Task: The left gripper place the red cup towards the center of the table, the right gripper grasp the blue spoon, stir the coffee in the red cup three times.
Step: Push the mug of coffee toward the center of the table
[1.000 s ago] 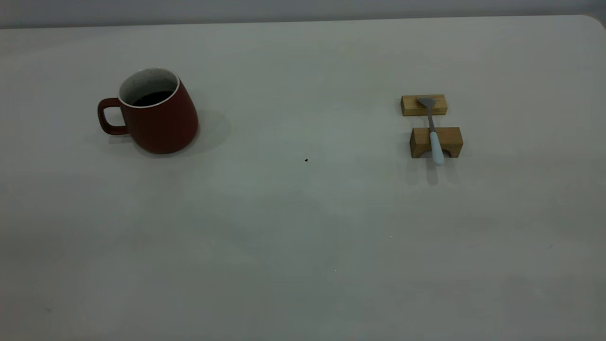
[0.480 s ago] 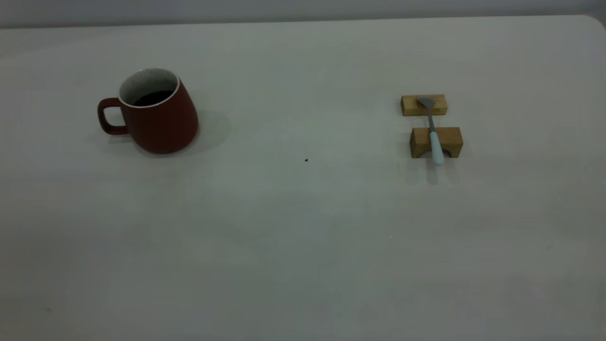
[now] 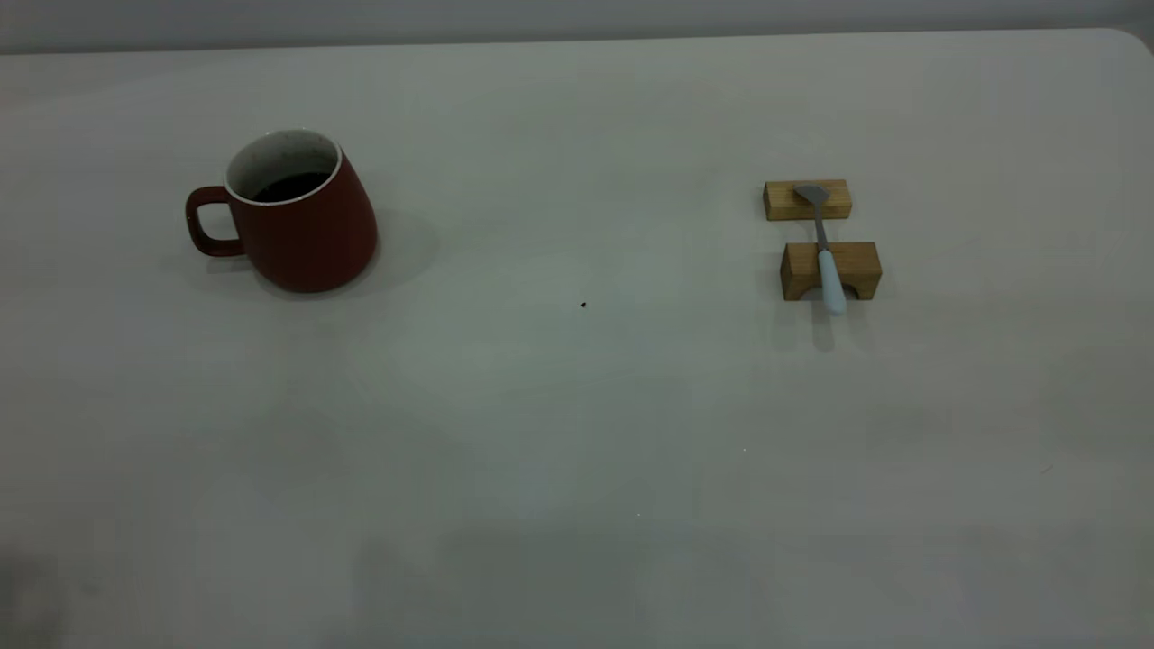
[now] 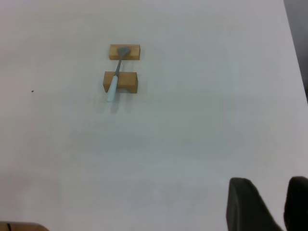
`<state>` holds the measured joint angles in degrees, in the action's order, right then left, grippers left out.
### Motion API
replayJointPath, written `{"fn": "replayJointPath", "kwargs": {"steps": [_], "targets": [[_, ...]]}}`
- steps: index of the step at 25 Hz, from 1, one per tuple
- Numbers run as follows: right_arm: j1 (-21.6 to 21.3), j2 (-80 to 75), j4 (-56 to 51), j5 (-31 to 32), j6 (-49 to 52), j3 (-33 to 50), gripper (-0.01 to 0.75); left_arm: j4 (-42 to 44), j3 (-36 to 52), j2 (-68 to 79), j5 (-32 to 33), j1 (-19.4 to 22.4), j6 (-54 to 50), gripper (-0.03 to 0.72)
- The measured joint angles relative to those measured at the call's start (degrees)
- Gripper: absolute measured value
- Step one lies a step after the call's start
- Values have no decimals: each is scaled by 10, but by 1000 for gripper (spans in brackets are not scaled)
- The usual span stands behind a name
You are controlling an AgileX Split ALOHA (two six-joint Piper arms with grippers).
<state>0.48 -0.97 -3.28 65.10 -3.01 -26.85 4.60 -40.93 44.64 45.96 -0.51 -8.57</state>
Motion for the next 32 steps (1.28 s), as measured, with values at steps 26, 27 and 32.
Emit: {"fn": "replayJointPath", "kwargs": {"steps": [26,27,32], "targets": [[0,0,-1,0,0,0,238,-19,-522,813,47,0,448,560],[0,0,-1,0,0,0,238,-22,-531,831,45,-1,482,560],[0,0,-1,0,0,0,238,-26,-544,882,18,-3,653,560]]}}
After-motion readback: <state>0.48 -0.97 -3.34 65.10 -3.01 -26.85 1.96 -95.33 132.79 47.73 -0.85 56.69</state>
